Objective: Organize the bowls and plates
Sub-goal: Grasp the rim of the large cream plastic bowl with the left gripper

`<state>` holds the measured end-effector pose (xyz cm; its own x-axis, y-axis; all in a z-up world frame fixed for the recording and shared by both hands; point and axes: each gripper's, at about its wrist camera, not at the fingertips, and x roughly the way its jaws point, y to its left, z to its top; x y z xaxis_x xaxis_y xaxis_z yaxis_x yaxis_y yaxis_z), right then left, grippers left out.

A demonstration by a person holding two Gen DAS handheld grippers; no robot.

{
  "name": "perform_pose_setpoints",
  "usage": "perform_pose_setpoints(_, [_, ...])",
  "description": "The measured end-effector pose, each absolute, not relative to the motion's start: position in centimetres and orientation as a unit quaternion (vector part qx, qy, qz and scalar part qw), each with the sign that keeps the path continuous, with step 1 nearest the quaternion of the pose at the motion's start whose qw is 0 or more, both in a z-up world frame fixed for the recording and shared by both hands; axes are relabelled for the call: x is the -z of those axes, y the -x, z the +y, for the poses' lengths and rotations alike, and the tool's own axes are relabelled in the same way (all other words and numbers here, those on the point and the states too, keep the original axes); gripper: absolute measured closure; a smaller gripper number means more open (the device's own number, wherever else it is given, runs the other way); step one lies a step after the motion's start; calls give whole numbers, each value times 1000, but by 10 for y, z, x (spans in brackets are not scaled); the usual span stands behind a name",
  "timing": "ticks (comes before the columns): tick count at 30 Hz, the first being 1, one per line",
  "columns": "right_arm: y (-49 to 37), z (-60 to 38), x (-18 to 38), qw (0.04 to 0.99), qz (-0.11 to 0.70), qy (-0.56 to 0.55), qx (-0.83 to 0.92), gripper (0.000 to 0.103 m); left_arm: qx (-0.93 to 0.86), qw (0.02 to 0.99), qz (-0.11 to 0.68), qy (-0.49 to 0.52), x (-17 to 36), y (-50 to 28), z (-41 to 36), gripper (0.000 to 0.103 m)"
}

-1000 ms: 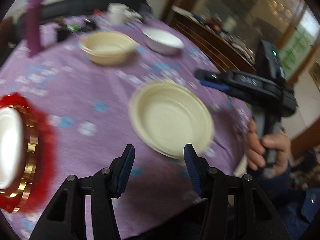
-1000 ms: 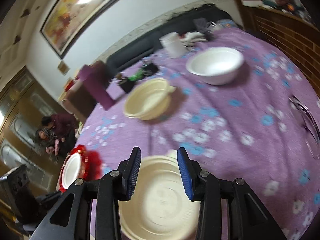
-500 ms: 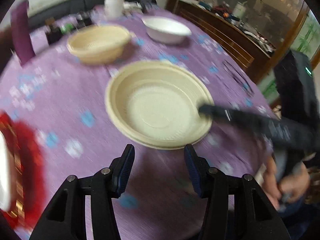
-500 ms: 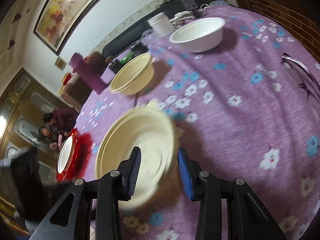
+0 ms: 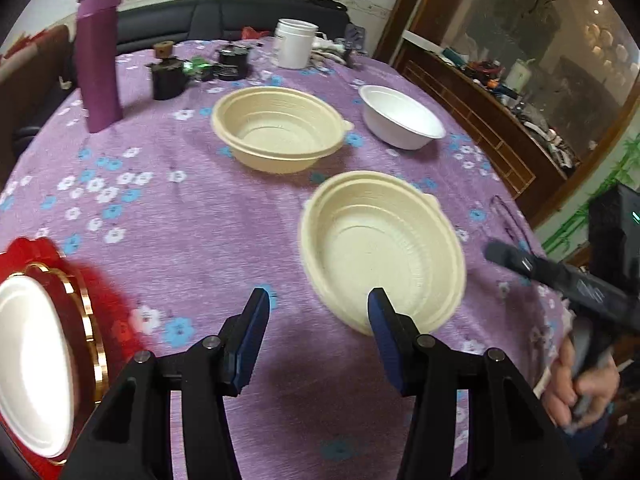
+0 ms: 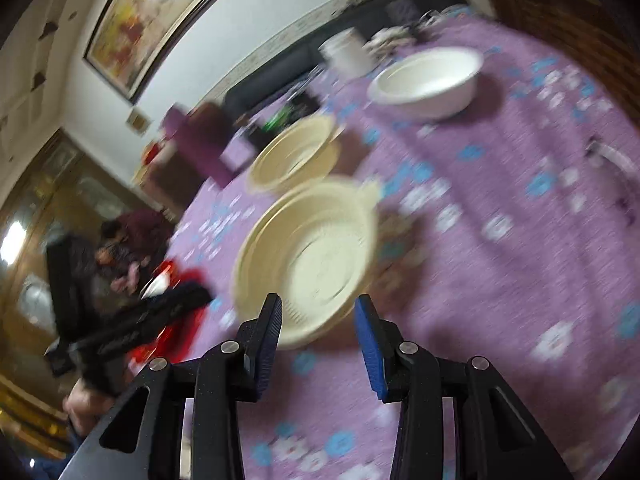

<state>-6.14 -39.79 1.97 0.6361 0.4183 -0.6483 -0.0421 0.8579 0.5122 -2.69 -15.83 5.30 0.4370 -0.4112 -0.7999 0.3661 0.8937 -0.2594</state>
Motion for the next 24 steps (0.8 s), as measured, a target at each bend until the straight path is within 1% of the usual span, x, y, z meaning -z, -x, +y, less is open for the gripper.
perform_pose_setpoints(4, [37,-407,-14,872,410,-238,-125,63,226,849,478,9,-46,25,-173,53])
perform_pose_setpoints(6, [25,-407,-7,862,422,-249,-127,70,221,849,480,6,-40,22,-177,54])
perform_pose_setpoints(7, [21,-406,-3,857,426,-256,-136,72,222,849,480,6,-37,21,-179,63])
perform_pose_setpoints(8, [16,-404,0,854,429,-258,-143,77,224,848,480,3,-35,19,-181,72])
perform_pose_setpoints(9, [13,-402,3,852,432,-257,-143,84,214,853,477,-6,-32,17,-184,78])
perform_pose_setpoints(11, [17,-400,4,855,430,-255,-137,89,204,862,464,-13,-31,16,-183,82])
perform_pose_setpoints(12, [20,-400,3,857,428,-255,-135,89,199,865,461,-13,-31,16,-181,83])
perform_pose_setpoints(21, [47,-375,-4,846,431,-267,-165,88,177,878,443,-45,-45,43,-154,83])
perform_pose_setpoints(24, [47,-358,-4,844,438,-251,-180,87,168,877,448,-36,-41,41,-141,83])
